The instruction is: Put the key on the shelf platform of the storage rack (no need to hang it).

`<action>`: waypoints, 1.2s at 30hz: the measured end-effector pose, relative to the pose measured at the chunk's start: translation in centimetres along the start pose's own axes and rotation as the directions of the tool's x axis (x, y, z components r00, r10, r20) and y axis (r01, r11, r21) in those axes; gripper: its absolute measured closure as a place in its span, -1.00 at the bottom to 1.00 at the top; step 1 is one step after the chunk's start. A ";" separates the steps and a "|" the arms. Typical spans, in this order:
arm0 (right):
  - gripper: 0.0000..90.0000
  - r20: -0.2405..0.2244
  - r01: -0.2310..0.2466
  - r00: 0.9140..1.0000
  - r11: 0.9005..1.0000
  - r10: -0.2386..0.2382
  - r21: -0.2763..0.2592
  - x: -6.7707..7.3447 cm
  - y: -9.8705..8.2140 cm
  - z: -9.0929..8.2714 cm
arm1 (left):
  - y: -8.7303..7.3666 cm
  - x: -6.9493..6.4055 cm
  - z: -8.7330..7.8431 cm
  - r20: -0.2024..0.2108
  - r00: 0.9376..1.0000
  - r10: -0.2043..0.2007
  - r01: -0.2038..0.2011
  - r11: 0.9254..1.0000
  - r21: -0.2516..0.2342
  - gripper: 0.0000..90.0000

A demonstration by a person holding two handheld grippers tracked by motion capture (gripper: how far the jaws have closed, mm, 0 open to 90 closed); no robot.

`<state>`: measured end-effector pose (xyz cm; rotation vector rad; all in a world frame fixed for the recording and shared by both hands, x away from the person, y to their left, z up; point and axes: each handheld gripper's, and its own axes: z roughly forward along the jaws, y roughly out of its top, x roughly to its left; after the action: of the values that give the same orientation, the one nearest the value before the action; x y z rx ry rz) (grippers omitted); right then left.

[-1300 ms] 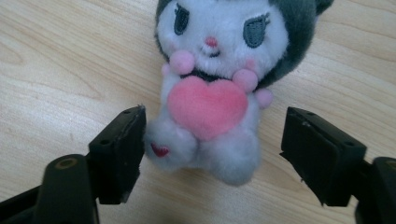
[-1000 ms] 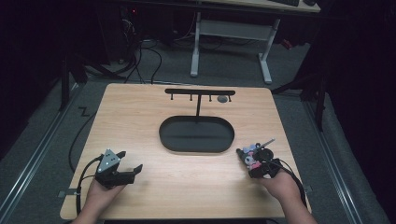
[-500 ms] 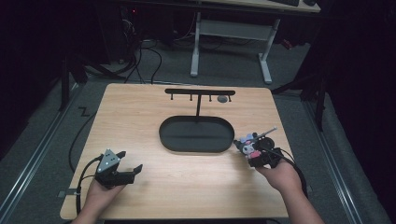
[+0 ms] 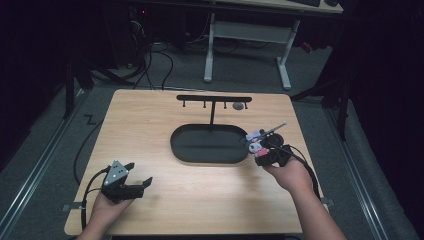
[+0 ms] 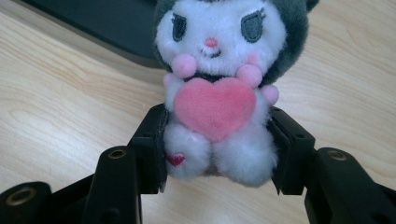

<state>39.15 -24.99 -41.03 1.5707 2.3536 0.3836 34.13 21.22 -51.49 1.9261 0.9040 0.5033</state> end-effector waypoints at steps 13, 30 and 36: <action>0.05 -0.027 0.012 1.000 1.000 -0.012 -0.018 1.5 3.6 1.6 | -0.1 0.1 -0.2 -0.004 1.000 -0.004 0.004 1.000 -0.003 -0.68; 0.05 -0.057 0.012 0.998 1.000 -0.013 -0.022 3.3 7.0 4.0 | -0.1 0.2 -0.3 0.004 1.000 -0.007 0.007 1.000 -0.006 -0.68; 0.06 -0.066 0.021 0.998 1.000 -0.022 -0.017 4.1 7.6 4.4 | -0.1 0.3 -0.3 0.004 1.000 -0.008 0.008 1.000 -0.008 -0.68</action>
<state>45.77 -18.13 -42.62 1.5470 2.4084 0.4553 34.06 21.63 -51.37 1.9150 0.9059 0.4977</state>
